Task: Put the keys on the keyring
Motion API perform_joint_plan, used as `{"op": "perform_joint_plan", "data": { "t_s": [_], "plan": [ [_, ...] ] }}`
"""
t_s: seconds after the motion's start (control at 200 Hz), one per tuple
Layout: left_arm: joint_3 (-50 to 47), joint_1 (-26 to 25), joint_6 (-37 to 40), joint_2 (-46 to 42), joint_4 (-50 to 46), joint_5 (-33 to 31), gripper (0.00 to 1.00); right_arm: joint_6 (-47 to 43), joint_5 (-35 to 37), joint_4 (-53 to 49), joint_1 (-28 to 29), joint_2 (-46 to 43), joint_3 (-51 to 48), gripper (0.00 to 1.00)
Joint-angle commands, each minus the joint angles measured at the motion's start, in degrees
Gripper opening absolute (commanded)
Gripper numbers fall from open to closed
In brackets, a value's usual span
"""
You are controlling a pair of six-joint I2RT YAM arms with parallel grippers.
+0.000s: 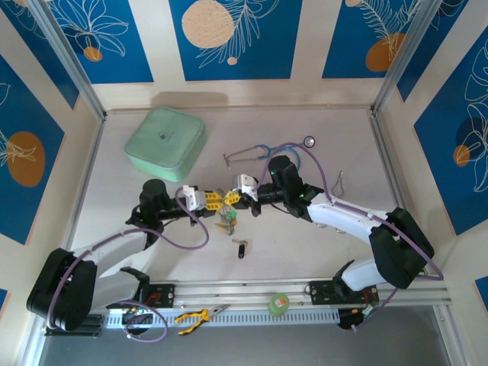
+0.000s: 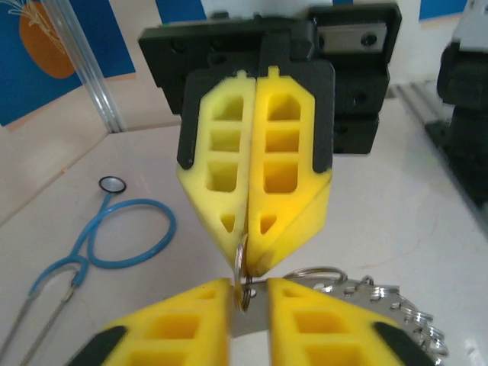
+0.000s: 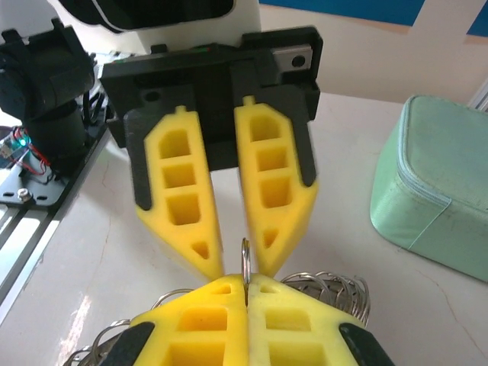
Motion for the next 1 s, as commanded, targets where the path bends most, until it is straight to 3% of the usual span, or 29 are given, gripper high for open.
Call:
{"op": "perform_joint_plan", "data": {
  "t_s": [0.0, 0.115, 0.255, 0.75, 0.995],
  "plan": [
    [1.28, 0.07, 5.78, -3.86, -8.7, -2.35, 0.23, -6.12, 2.82, -8.43, 1.0, -1.07, 4.39, 0.0],
    [3.99, -0.09, 13.0, -7.31, -21.65, -4.84, 0.23, -12.79, 8.64, -20.5, 2.71, -0.57, 9.51, 0.0],
    [5.35, -0.32, 16.3, -9.35, -26.5, -7.4, 0.23, -17.26, 13.95, -28.55, 4.7, 0.28, 13.9, 0.0],
    [5.91, -0.44, 14.18, -9.5, -23.07, -5.42, 0.24, -21.3, 22.69, -37.5, 9.95, 4.54, 23.65, 0.0],
    [6.23, -0.39, 14.77, -9.04, -23.91, -5.01, 0.19, -21.04, 22.16, -38.31, 10.84, 5.09, 24.99, 0.0]
  ]
}}
